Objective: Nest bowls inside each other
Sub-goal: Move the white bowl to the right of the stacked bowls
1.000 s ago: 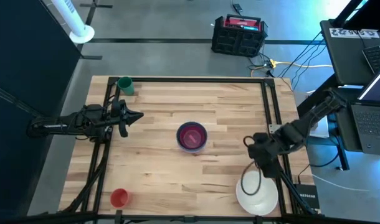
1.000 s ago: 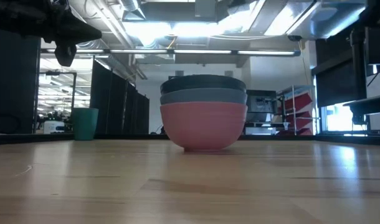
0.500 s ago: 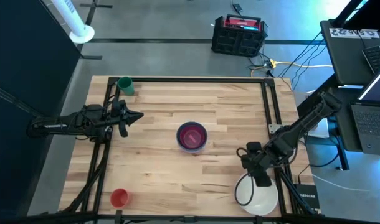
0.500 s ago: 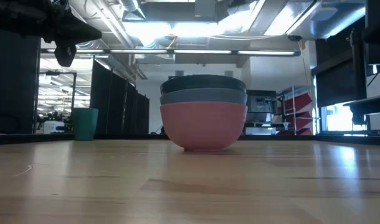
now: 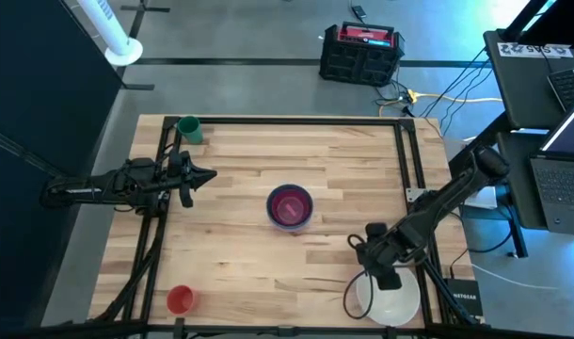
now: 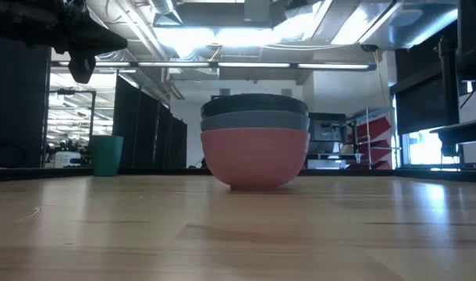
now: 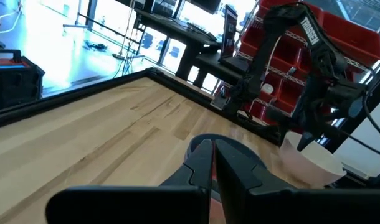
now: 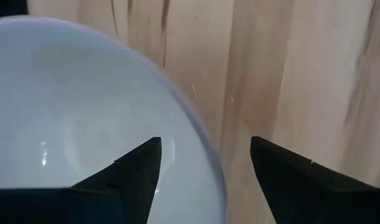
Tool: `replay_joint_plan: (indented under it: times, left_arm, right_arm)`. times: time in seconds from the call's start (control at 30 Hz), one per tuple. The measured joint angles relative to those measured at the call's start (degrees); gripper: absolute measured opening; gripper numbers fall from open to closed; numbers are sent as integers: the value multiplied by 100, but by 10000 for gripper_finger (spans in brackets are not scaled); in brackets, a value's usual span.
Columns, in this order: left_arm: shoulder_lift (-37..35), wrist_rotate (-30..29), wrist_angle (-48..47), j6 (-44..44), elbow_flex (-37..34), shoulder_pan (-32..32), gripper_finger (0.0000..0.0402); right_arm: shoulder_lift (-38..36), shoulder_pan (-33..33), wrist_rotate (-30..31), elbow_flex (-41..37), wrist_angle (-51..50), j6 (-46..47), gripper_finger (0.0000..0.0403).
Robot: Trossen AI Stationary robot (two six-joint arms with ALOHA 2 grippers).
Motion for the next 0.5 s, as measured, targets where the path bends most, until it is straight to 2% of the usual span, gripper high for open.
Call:
replay_joint_plan:
  times: [0.13, 0.23, 0.4, 0.5]
  left_arm:
    - [-2, 0, 2, 0, 0, 0, 0]
    - [-2, 0, 0, 0, 0, 0, 0]
    - [-2, 0, 2, 0, 0, 0, 0]
    - [0, -1, 5, 0, 0, 0, 0]
  right_arm:
    - [176, 0, 3, 0, 254, 39, 213]
    - [211, 0, 3, 0, 310, 151, 161]
    - [215, -4, -74, 0, 248, 113, 46]
    - [217, 11, -122, 0, 308, 168, 25]
